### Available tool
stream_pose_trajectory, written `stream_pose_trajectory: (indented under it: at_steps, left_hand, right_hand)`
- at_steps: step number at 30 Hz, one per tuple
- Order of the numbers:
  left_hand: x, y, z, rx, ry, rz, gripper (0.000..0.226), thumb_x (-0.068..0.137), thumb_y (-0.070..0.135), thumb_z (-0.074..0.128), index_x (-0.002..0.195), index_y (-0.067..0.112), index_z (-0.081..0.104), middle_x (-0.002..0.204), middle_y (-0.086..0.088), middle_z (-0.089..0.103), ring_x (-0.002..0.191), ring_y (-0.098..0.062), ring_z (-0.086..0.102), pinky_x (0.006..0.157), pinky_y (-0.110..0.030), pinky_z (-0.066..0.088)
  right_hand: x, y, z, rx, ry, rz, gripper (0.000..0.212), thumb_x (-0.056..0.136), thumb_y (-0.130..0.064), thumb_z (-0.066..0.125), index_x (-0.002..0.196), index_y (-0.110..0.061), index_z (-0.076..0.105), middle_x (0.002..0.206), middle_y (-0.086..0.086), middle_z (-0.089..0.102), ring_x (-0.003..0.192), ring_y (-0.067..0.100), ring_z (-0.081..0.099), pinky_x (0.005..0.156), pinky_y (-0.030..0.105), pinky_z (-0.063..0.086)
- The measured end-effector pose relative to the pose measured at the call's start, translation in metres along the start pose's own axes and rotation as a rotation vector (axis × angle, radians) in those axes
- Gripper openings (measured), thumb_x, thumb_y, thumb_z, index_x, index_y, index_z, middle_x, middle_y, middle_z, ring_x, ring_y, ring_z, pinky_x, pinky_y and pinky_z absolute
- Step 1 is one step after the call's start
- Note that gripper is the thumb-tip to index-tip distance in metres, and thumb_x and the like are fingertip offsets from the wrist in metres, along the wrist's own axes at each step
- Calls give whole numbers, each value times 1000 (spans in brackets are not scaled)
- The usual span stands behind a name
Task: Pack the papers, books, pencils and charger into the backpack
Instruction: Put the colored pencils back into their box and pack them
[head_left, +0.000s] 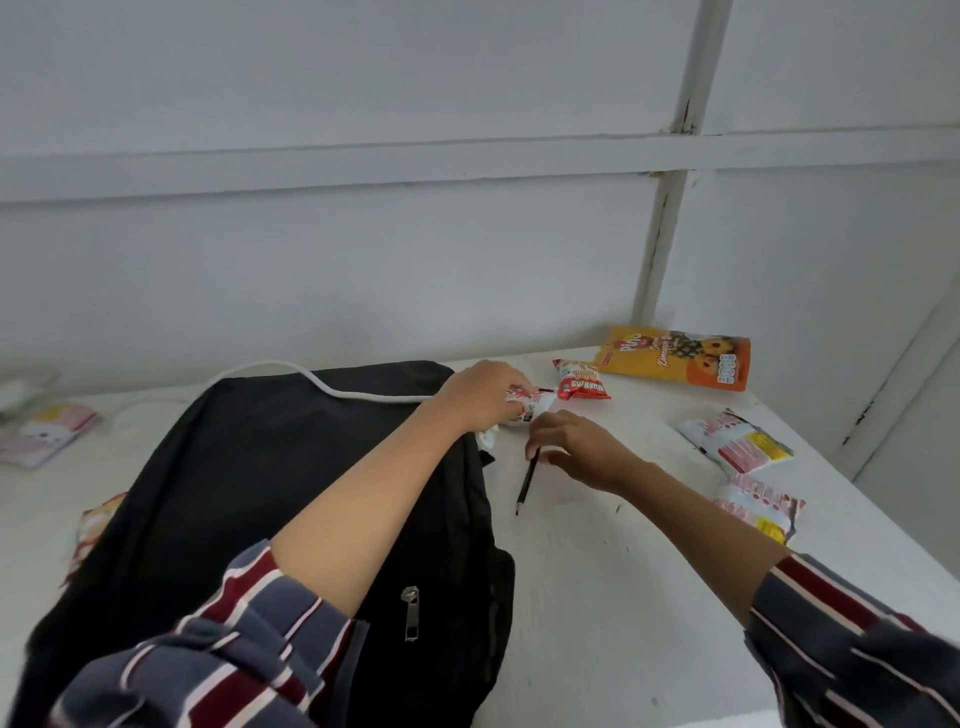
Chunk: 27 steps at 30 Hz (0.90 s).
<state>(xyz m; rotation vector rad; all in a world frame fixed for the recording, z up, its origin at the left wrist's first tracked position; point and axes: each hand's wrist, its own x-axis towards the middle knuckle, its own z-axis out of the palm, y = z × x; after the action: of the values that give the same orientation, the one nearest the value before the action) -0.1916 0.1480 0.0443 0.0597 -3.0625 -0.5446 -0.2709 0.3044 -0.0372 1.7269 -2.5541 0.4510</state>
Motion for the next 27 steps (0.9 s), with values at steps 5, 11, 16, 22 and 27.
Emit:
stream_pose_trajectory:
  at_steps: [5,11,16,22,27]
  left_hand:
    - [-18,-11,-15,-16,127,-29,37,92,17,53,129,20,54,133,-1,53,121,-16,49,96,-30,39]
    - [-60,-33,-42,-14,284,-117,38,94,18,49,132,22,51,131,0,54,119,-18,49,95,-32,39]
    - [-115,-70,-66,-6,347,-193,40,94,21,51,134,24,48,131,-1,53,120,-19,49,95,-32,39]
    - [-200,-130,-101,25,451,-274,43,93,20,52,135,24,47,132,-2,54,121,-20,49,98,-35,39]
    - [-285,-196,-122,48,453,-342,43,93,20,53,136,23,46,130,-2,55,118,-20,51,97,-36,42]
  right_hand:
    - [3,-8,-21,283,220,10,13,86,-6,62,97,-10,69,99,-2,67,92,9,60,83,11,42]
    - [39,-54,-52,553,386,87,14,88,-1,59,93,-13,63,90,3,66,80,12,63,75,19,49]
    - [82,-123,-53,615,366,56,24,89,-2,55,112,-10,58,76,3,66,59,5,59,67,18,49]
    - [136,-231,-49,618,297,-36,36,93,0,47,117,-24,57,76,5,63,63,18,62,69,21,54]
    - [178,-328,-20,678,263,-1,25,94,1,45,103,-9,66,79,0,60,59,10,63,67,19,53]
